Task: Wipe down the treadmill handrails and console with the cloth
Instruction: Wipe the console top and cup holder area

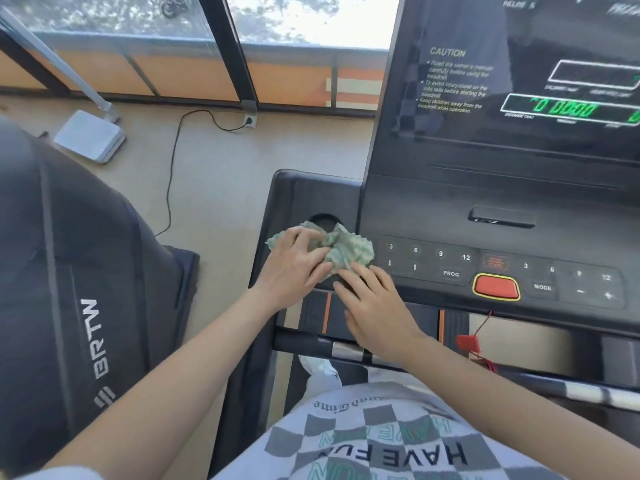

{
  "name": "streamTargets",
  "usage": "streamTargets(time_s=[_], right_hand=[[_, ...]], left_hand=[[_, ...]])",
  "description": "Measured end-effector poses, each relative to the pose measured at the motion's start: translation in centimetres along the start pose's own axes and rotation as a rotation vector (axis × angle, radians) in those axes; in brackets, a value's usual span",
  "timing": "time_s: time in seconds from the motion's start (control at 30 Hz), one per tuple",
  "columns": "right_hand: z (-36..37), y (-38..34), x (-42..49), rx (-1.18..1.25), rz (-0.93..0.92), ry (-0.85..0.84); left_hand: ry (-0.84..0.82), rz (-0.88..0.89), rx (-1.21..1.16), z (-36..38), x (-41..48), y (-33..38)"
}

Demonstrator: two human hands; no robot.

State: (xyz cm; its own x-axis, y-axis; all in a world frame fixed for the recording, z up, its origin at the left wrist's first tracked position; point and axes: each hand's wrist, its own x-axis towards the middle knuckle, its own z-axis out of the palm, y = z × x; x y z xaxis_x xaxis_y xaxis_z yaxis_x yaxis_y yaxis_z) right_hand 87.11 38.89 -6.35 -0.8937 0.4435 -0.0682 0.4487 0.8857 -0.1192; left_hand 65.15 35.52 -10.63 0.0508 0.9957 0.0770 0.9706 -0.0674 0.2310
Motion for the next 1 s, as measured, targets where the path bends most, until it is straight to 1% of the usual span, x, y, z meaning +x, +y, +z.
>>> streamTargets(time_s=[0.07, 0.17, 0.3, 0.4, 0.5, 0.6, 0.7, 0.73, 0.8, 0.87, 0.9, 1.0], right_hand=[[0.1, 0.0, -0.6, 0.007, 0.002, 0.020], [0.4, -0.1, -1.1, 0.047, -0.011, 0.053], [0.7, -0.2, -1.7, 0.050, -0.001, 0.048], [0.8, 0.0, -2.0, 0.014, -0.004, 0.042], [1.0, 0.2, -2.2, 0.005, -0.026, 0.044], [1.3, 0.7, -2.2, 0.030, -0.049, 0.060], [1.4, 1.2, -2.2, 0.040, -0.073, 0.084], [1.5, 1.4, -2.2, 0.047, -0.078, 0.095], [1.6, 1.8, -2.1, 0.060, -0.089, 0.114], [1.8, 2.1, -2.2, 0.072, -0.094, 0.138], [1.9, 2.3, -2.2, 0.080, -0.084, 0.154], [1.9, 2.7, -1.9, 0.078, 0.049, 0.183]], left_hand=[[0.021, -0.031, -0.012, 0.0, -0.3, 0.5], [0.036, -0.032, -0.016, 0.2, -0.6, 2.4], [-0.020, -0.070, -0.055, 0.4, 0.2, 4.8], [-0.045, -0.121, -0.132, 0.4, 1.8, 5.0], [-0.020, -0.164, -0.212, 0.5, 2.3, 5.1], [0.009, -0.076, -0.230, 0.4, 1.2, 4.3], [0.043, 0.038, -0.101, 0.0, -0.6, 2.3], [0.055, 0.058, -0.055, -0.2, -1.2, 1.6], [0.078, 0.053, -0.038, -0.6, -2.5, 0.5], [0.121, -0.014, -0.062, -0.8, -3.6, -0.3], [0.148, -0.080, -0.069, -0.9, -4.1, -0.6], [0.204, -0.346, -0.040, -1.1, -4.2, -0.5]])
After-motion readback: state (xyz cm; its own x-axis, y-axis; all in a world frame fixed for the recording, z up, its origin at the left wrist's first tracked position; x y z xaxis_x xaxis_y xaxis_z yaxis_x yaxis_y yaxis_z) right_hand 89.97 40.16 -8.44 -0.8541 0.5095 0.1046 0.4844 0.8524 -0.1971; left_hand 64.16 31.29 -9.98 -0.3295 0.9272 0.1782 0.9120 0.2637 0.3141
